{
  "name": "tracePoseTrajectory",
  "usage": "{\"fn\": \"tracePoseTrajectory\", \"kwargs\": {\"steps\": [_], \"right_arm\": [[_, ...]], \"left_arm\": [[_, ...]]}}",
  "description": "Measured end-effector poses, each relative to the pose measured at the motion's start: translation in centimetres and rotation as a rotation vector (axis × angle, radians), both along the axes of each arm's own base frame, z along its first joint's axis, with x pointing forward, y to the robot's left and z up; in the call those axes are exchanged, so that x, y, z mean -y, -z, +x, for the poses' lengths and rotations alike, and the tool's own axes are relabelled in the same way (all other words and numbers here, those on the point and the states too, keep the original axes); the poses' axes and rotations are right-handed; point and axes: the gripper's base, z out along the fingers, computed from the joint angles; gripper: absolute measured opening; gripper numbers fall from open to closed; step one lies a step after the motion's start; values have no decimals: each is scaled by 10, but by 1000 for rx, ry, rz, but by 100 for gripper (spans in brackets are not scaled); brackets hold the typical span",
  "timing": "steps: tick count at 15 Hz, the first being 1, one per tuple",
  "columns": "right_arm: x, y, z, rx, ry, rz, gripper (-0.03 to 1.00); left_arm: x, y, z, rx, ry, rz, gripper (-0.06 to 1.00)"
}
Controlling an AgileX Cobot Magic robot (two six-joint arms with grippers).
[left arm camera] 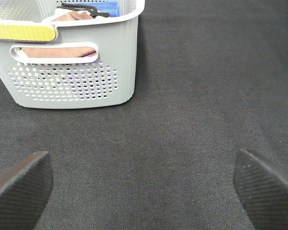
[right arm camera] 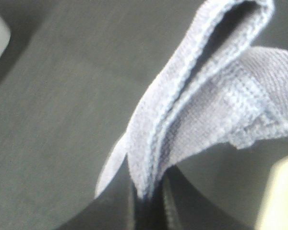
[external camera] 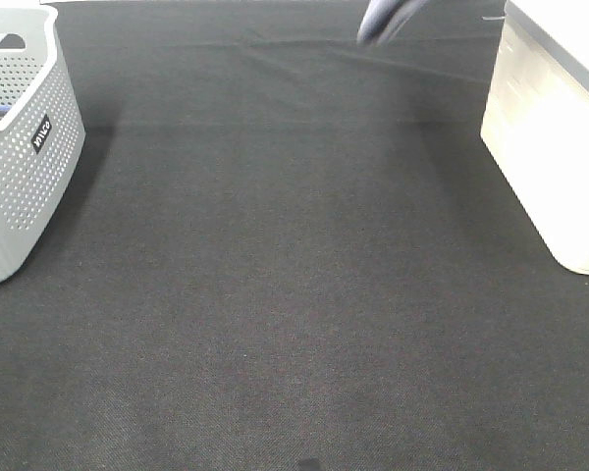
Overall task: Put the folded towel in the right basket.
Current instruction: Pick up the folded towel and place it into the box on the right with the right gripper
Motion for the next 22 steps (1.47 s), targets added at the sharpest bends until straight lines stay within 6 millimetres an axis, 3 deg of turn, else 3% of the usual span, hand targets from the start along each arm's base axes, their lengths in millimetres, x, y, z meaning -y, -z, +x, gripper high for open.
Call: {"fn": "tracePoseTrajectory", "kwargs": {"steps": [4,7,9,10,11,16,18,22], "right_arm": [[78,-29,-7,61,191,14,6],[136,-27,-11,37,326,5,6],[166,-10,-11,-28,394,1,6],[166,-10,-11,-28,394,1,6],[182,5,-11,-82,431,4,6],[228,67,4,-255,509,121,7],[241,85,10,-297,528,169,16],[244,92,11,-315,554,175,65]], "left_arm": [[0,0,0,0,0,0,97],[0,0,0,0,0,0,97],[0,0,0,0,0,0,97],[0,0,0,0,0,0,97],[0,0,0,0,0,0,97],[0,0,0,0,0,0,97],[0,0,0,0,0,0,97],[0,0,0,0,0,0,97]]}}
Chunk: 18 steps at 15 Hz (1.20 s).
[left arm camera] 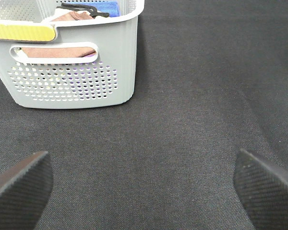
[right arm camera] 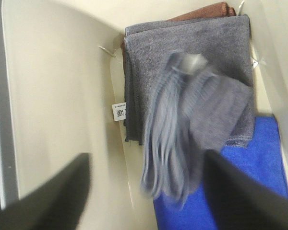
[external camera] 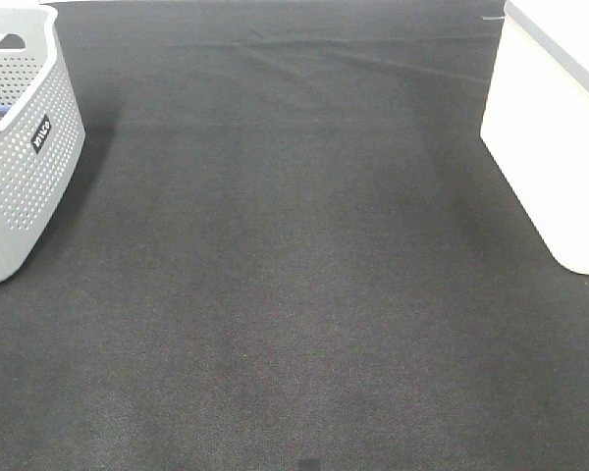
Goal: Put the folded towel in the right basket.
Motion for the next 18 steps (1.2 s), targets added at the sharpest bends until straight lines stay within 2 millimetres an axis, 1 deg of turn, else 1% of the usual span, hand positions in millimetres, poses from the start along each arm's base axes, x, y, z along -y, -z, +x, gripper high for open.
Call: {"fn": "tracePoseTrajectory", "kwargs": {"steps": [1,2,4,5,7,10,11,13,15,18], "right_arm": [[0,0,0,0,0,-1,71],[-4,0,1,1,-8,5,75],[-24,-4,4,10,-50,5,76],[-39,-8,6,18,-83,-2,76],[-76,-23,4,43,-161,-36,76],[-120,-36,0,63,-233,-69,76],[-120,-36,0,63,-233,-69,76],[-142,-38,-2,61,-262,-86,76],[-152,-43,-11,57,-280,-101,76],[-150,-53,-52,16,-270,-116,76]], "left_arm": [[0,0,0,0,0,0,97],[0,0,0,0,0,0,97],[0,0,0,0,0,0,97],[0,0,0,0,0,0,97],[0,0,0,0,0,0,97],[0,0,0,0,0,0,97],[0,0,0,0,0,0,97],[0,0,0,0,0,0,97],[0,0,0,0,0,0,97],[0,0,0,0,0,0,97]]}}
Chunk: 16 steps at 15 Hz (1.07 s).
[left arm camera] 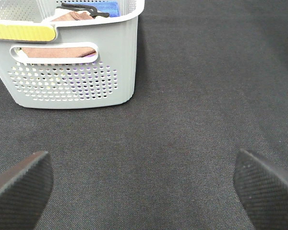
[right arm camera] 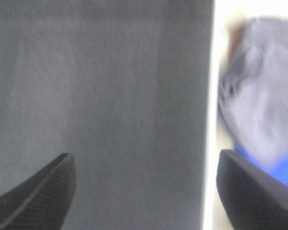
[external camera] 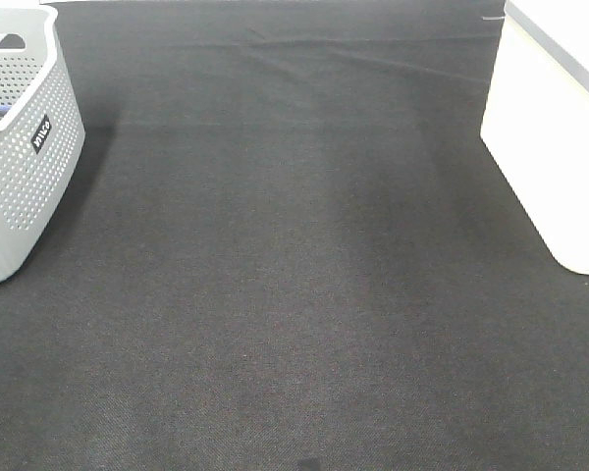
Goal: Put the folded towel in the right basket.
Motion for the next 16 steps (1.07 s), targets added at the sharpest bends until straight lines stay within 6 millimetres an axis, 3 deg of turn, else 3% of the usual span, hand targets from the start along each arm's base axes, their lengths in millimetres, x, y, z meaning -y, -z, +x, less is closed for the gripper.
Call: {"fn": "tracePoseTrajectory", "kwargs": {"steps": [6,8,14,16], "right_arm": [[4,10,-112,-114,7,-24,76],[6,22,-162,-142,7,-30,76],[9,64,-268,-148,31,-26,76],[12,78,-296,-73,40,-49,76]], "left_arm": [[0,0,0,0,0,0,97],[0,0,0,0,0,0,97],[0,0,0,0,0,0,97],[0,0,0,0,0,0,97]]}}
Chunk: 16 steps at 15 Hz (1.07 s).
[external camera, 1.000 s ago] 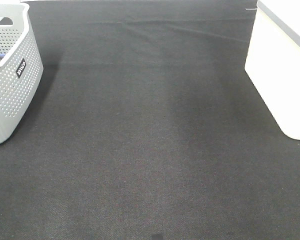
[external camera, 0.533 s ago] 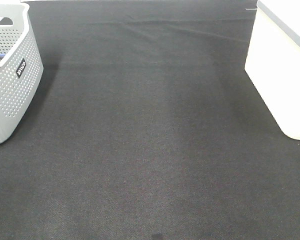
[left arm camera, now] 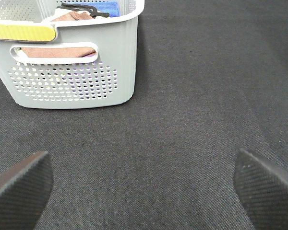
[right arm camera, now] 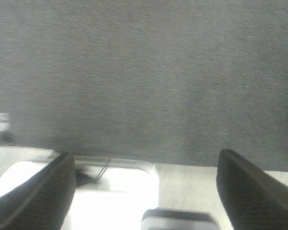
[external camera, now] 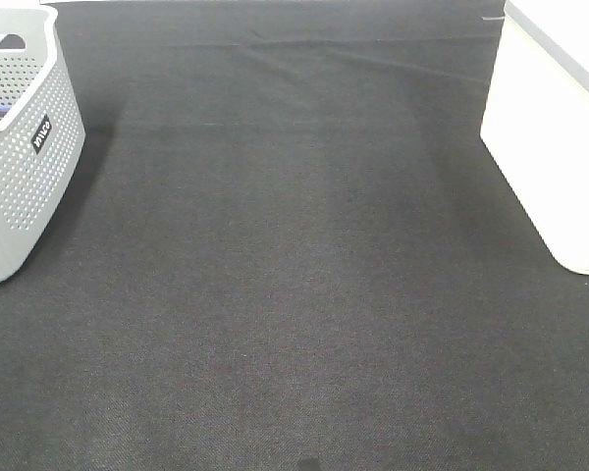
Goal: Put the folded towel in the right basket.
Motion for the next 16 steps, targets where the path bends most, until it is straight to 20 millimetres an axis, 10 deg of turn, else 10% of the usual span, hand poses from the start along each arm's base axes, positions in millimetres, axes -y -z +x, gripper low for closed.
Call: {"fn": "tracePoseTrajectory", "kwargs": {"steps": [16], "right_arm": [[8,19,-112,635,29,-54,76]], "left_arm": [[0,0,0,0,0,0,97]]}}
